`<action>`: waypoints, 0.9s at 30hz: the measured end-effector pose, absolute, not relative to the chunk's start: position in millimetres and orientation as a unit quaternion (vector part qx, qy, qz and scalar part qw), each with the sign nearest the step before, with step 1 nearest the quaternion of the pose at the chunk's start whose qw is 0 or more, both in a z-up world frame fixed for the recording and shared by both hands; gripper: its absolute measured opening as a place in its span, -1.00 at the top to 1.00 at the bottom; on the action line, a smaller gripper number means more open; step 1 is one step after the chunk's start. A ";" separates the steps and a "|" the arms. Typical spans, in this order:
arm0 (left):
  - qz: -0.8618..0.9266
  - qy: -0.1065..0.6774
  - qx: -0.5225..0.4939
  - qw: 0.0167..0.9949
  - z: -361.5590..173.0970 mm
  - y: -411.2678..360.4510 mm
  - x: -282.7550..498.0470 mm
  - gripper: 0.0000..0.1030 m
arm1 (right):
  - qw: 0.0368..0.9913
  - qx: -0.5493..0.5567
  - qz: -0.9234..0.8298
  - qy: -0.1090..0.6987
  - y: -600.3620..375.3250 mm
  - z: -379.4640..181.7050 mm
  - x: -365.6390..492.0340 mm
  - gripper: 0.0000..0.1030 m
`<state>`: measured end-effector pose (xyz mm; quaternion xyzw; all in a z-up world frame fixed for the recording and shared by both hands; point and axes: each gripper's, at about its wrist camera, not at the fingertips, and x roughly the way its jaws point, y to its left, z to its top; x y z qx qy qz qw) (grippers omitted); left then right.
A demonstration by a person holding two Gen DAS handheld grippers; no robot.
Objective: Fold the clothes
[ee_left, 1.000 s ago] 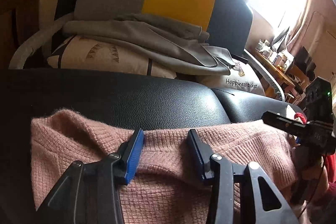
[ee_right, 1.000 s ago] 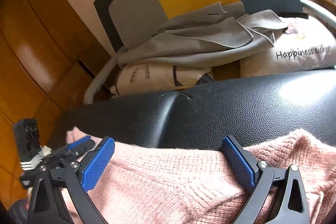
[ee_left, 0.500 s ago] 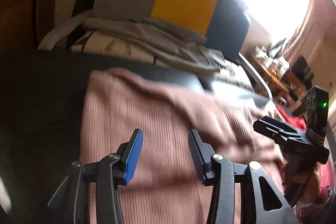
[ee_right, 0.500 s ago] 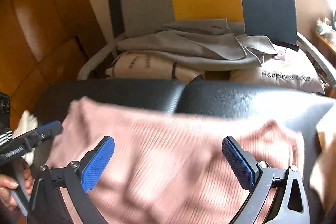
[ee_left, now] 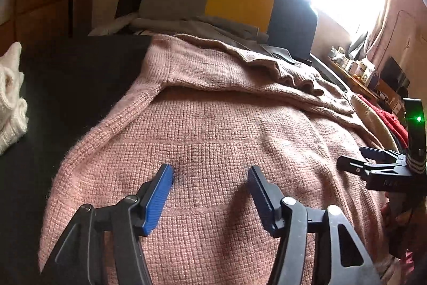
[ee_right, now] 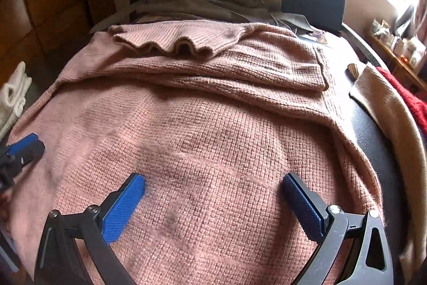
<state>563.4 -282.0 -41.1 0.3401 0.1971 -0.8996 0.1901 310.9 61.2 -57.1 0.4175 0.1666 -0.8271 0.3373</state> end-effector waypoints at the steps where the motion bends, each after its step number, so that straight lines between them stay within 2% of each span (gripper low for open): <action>1: -0.900 0.195 0.341 0.188 -40.9 -281.6 562.8 -0.19 | 0.339 0.416 -0.828 0.163 62.8 -57.2 310.5 -1.00; 5: -0.901 0.187 0.347 0.181 -40.0 -280.2 560.1 -0.35 | 0.340 0.408 -0.832 0.162 66.2 -57.8 310.8 -1.00; 9: -0.897 0.186 0.369 0.157 -33.1 -282.1 567.7 -0.37 | 0.351 0.419 -0.822 0.158 70.8 -51.7 309.3 -1.00; 11: -0.896 0.209 0.364 0.147 -24.8 -284.7 588.6 -0.37 | 0.364 0.421 -0.819 0.140 85.1 -41.8 314.5 -1.00; 17: -0.902 0.240 0.315 0.171 -4.7 -294.2 672.5 -0.37 | 0.414 0.425 -0.804 -0.019 201.4 -9.8 340.8 -1.00; 21: -0.884 0.280 0.310 0.210 -14.0 -307.2 723.0 -0.37 | 0.390 0.491 -0.766 -0.143 281.0 -26.7 344.4 -1.00; 27: -0.859 0.342 0.314 0.216 -38.6 -317.4 762.6 -0.37 | 0.403 0.481 -0.723 -0.289 334.1 -55.5 351.4 -1.00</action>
